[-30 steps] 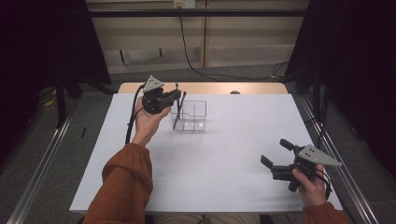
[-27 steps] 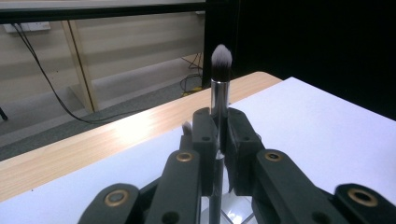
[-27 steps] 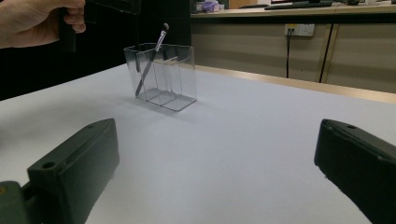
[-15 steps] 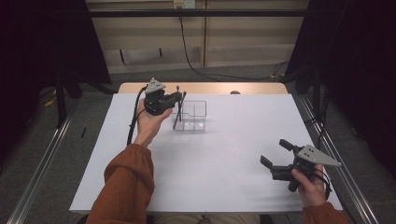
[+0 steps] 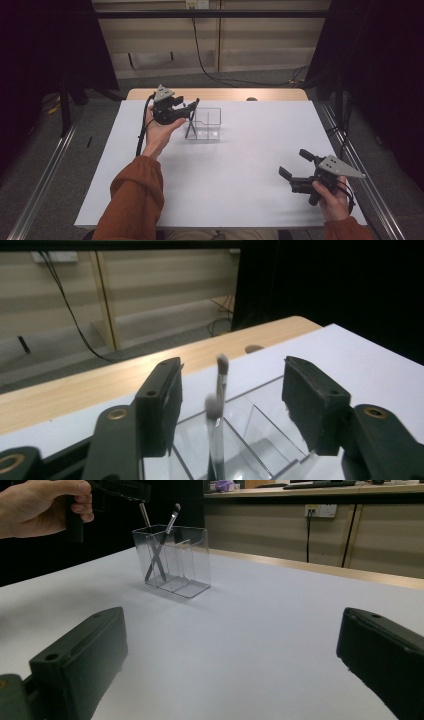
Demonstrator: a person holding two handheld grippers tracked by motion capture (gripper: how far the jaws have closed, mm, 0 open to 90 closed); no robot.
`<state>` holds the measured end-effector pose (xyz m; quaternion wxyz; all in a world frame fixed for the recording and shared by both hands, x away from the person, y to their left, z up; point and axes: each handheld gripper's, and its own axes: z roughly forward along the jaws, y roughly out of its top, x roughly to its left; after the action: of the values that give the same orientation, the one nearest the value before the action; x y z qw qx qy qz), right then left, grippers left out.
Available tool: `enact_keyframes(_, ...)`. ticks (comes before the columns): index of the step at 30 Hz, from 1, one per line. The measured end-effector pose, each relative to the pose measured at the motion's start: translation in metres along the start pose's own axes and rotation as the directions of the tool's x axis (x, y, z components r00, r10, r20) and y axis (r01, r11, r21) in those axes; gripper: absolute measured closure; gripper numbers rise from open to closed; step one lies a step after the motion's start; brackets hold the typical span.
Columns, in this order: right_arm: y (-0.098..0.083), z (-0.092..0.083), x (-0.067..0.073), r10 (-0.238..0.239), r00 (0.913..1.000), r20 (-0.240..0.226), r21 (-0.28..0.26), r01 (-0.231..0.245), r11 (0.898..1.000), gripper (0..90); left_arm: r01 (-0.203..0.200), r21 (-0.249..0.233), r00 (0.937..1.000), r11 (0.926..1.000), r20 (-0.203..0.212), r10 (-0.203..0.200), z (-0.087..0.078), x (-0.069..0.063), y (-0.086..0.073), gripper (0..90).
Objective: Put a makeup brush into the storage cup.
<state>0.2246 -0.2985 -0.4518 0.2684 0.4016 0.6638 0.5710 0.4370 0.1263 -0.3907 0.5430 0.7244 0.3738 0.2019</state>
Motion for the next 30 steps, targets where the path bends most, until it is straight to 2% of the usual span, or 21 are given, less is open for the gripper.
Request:
enact_keyframes(9, 0.0, 0.0, 0.0, -0.004, 1.0, 0.0, -0.001, 0.004, 1.0, 0.0, 0.034, -0.012, 0.9994, 0.9993, -0.001, -0.034, -0.007, 0.005, -0.003, 13.5)
enact_keyframes(14, 0.0, 0.0, 0.0, -0.003, 1.0, -0.001, -0.001, 0.003, 1.0, 0.0, 0.032, -0.023, 0.9995, 0.9992, 0.003, -0.032, -0.01, 0.005, -0.003, 6.0)
enact_keyframes(27, 0.0, 0.001, -0.001, 0.007, 1.0, 0.003, 0.003, -0.007, 1.0, 0.0, 0.016, -0.035, 0.999, 0.9992, 0.043, -0.014, -0.015, 0.002, -0.002, 2.7)
enact_keyframes(30, -0.001, 0.002, -0.002, 0.002, 1.0, 0.005, 0.004, -0.002, 1.0, 0.0, 0.011, -0.03, 0.9992, 0.9995, 0.039, -0.01, -0.019, 0.001, -0.002, 2.8)
